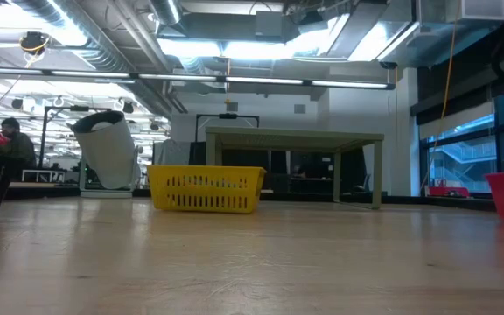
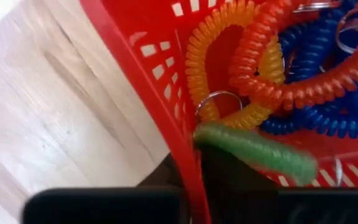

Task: Pick & Place Office Desk Supplies
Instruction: Put the red bin on the shelf

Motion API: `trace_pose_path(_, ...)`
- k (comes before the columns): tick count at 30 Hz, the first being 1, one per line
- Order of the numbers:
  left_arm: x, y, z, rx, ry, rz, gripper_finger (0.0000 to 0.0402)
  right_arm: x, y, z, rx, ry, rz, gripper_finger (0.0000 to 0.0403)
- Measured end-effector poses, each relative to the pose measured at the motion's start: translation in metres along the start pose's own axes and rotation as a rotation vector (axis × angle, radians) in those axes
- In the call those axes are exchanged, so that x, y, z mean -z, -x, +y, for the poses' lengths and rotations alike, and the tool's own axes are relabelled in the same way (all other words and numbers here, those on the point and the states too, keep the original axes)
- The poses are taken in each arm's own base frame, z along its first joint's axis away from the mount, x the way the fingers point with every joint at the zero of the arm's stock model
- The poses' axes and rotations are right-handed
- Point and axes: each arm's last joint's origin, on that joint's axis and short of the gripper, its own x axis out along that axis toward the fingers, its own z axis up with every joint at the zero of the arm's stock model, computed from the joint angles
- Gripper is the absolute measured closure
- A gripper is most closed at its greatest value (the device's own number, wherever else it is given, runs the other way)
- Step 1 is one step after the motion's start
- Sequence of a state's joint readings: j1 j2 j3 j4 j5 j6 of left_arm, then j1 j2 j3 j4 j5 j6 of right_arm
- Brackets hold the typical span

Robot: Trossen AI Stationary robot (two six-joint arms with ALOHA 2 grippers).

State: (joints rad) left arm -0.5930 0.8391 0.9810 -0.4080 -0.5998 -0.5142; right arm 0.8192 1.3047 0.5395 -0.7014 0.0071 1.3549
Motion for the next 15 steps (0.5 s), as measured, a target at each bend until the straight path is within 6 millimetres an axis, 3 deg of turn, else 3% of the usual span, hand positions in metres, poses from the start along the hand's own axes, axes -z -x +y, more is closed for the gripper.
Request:
trace_pose_path(7, 0.0, 0.0, 0.0, -0.009, -0.002, -0.005, 0.0254, -0.004, 0.011, 0.009, 0.005, -0.037, -0.049, 0.0397)
trace_pose_path(15, 0.0, 0.0, 0.0, -0.01, -0.025, -0.004, 0.0254, -0.008, 0.053, 0.03, 0.001, 0.005, -0.038, 0.0401)
